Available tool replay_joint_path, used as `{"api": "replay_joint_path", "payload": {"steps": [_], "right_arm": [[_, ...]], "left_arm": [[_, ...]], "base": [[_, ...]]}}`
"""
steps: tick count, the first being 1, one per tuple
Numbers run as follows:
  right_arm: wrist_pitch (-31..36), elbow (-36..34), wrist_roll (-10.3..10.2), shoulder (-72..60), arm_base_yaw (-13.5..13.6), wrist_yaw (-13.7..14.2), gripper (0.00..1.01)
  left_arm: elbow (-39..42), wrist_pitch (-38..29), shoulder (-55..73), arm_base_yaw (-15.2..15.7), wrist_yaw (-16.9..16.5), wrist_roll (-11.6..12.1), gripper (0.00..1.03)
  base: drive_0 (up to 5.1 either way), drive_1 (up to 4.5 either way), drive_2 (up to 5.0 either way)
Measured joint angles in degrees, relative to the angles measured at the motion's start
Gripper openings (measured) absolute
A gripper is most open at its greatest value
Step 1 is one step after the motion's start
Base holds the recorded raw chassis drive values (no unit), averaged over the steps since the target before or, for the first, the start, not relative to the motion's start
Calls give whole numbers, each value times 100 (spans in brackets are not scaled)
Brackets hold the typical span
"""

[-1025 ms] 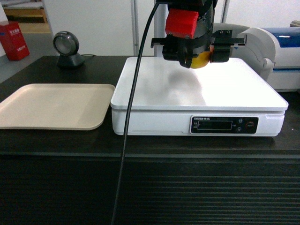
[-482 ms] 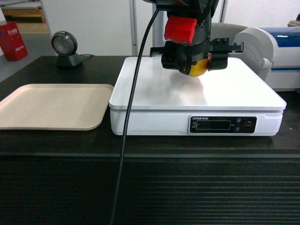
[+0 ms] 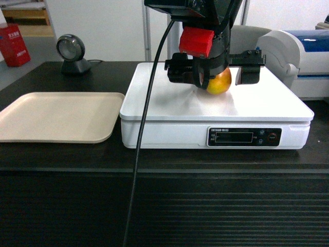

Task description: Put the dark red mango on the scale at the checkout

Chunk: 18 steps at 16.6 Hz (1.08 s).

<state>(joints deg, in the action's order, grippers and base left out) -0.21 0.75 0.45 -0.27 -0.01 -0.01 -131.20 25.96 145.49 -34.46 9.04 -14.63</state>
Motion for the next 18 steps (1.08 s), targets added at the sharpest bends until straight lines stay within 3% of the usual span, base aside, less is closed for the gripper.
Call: {"api": "replay_joint_path", "payload": {"steps": [7,11,12,14,16,18], "right_arm": [[0,0,0,0,0,0,98],[0,0,0,0,0,0,98],[0,0,0,0,0,0,98],[0,0,0,0,0,0,98],[0,0,-2,-2,0,0,98],[0,0,-2,0,0,0,98]], "left_arm": [[350,-387,-533,7,173,334,98],[1012,-879,-1244,4,129,914,98],[1530,-1200,-1679,4,-125,1220,98],[2402,-1606,-2540,35,-446,1502,98],[3322,-2092,-3563,149,-629,1504,98],[4223,-2468,-4441,485,-706,1311,98]], "base": [[0,0,0],[0,0,0],[0,0,0],[0,0,0],[0,0,0],[0,0,0]]}}
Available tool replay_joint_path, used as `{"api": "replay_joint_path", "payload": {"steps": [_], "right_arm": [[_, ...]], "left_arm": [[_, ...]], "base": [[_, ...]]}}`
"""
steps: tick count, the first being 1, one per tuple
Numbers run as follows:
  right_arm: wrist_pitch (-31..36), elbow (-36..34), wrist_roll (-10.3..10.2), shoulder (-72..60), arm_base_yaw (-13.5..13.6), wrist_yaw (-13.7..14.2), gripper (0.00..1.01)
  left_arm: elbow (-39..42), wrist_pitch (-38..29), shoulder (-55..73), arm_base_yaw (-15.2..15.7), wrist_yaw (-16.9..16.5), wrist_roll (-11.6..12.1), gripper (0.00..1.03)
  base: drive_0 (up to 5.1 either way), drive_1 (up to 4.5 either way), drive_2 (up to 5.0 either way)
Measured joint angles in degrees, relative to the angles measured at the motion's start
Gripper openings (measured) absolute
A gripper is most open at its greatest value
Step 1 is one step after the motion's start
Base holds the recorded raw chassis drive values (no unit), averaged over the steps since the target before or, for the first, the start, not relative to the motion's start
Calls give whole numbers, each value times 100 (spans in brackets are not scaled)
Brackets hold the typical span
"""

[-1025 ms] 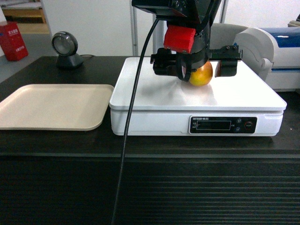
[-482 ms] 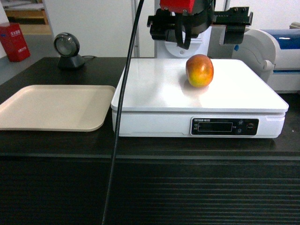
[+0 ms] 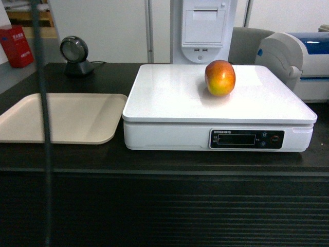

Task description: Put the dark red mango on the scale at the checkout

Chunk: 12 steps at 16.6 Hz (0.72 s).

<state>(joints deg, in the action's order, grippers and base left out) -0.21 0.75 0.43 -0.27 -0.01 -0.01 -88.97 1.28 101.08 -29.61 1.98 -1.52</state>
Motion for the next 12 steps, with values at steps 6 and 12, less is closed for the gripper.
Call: {"api": "replay_joint_path", "payload": {"steps": [6,12], "right_arm": [[0,0,2,-2,0,0,98],[0,0,2,0,0,-2,98]], "left_arm": [[1711,-81,-1773,1093,389,-260,98],[5265,-2380,-4583,2157,656,48,36]], "base": [[0,0,0],[0,0,0]]}}
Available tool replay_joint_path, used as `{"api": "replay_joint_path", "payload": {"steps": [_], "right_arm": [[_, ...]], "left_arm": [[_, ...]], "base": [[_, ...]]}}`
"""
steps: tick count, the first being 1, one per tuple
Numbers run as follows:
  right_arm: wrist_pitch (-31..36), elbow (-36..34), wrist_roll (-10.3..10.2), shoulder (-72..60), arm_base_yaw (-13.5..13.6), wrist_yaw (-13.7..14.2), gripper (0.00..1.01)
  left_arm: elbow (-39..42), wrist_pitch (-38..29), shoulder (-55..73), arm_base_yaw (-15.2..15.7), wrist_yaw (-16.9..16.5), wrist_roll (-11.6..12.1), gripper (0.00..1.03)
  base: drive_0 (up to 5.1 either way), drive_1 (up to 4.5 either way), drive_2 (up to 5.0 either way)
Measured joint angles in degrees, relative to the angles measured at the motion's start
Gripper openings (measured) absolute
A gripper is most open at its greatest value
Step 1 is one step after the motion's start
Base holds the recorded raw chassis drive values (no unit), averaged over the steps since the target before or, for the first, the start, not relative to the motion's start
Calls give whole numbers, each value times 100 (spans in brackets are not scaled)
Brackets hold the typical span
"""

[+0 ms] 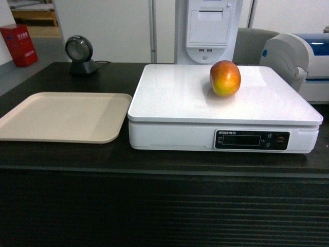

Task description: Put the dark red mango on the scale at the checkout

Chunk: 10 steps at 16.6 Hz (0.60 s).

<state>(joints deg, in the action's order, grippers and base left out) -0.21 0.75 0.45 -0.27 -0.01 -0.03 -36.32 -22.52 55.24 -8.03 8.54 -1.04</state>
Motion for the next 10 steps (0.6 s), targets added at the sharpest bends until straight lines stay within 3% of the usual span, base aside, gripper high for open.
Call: {"api": "replay_joint_path", "payload": {"steps": [3,5,7,10], "right_arm": [[0,0,0,0,0,2,98],[0,0,0,-2,0,2,98],[0,0,0,-2,0,2,98],[0,0,-2,-2,0,2,98]], "left_arm": [[1250,-341,-437,205,-254,2,2],[1746,-566,-909,345,-332,17,2],[2205,-588,-1222,719,-826,24,2],[2662,-566,-1753,793,-846,24,2]], "base": [[0,0,0],[0,0,0],[0,0,0],[0,0,0]]}}
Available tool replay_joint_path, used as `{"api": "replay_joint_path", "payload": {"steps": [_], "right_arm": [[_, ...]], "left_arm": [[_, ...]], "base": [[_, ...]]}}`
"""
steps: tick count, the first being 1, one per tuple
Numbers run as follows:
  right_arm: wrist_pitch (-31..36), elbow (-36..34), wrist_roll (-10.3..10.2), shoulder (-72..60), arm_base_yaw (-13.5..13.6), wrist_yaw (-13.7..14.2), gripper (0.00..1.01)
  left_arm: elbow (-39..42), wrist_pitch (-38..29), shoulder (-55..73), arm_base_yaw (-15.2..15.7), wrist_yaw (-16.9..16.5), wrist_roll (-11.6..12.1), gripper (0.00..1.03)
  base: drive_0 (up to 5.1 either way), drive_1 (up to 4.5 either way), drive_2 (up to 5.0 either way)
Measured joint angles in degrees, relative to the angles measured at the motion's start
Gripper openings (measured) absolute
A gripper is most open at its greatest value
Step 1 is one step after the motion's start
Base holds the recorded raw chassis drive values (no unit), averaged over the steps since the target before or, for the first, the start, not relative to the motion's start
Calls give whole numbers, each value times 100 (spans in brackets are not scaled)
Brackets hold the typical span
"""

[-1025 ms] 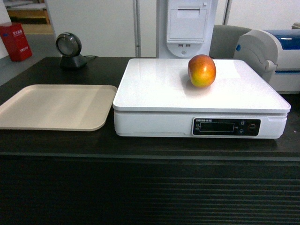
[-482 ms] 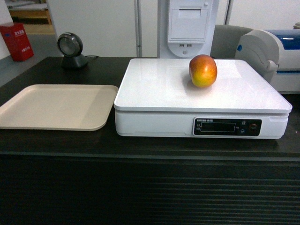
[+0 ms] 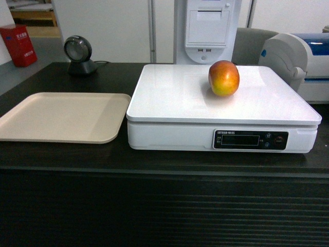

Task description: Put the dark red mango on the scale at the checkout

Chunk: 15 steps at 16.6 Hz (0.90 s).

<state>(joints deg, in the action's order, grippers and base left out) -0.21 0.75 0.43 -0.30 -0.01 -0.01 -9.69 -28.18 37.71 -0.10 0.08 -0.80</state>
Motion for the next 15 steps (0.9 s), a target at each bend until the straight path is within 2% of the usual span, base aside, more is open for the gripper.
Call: {"api": "replay_joint_path", "payload": {"steps": [10,11,15], "right_arm": [[0,0,2,2,0,0,98],[0,0,2,2,0,0,98],[-2,0,2,2,0,0,98]], "left_arm": [[739,942,-1648,4,-2,0,2],[896,726,-1755,4,-2,0,2],[916,1217,-2208,4,-4,0,2]], "base": [[0,0,0],[0,0,0],[0,0,0]]}}
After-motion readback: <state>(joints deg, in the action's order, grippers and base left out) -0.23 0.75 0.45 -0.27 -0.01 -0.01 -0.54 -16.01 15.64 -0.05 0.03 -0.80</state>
